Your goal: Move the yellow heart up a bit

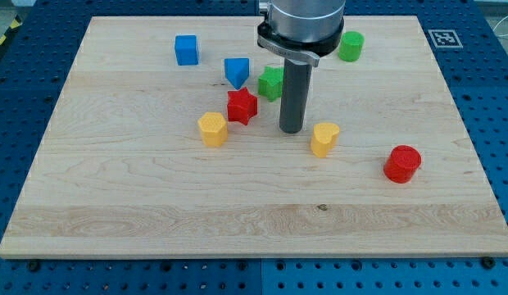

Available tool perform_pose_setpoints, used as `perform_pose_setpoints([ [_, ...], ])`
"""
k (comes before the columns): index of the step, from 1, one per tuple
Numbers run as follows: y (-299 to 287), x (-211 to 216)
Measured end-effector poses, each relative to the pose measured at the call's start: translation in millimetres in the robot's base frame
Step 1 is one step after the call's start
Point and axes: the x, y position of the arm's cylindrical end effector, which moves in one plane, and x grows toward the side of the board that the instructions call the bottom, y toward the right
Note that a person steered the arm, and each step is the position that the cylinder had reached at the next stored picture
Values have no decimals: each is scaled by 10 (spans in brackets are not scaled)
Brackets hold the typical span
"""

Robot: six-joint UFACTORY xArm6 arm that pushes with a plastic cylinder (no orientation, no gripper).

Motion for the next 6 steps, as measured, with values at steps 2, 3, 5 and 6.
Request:
perform_pose_setpoints([
  [2,22,440],
  [3,221,461],
  [5,486,191],
  [6,486,144],
])
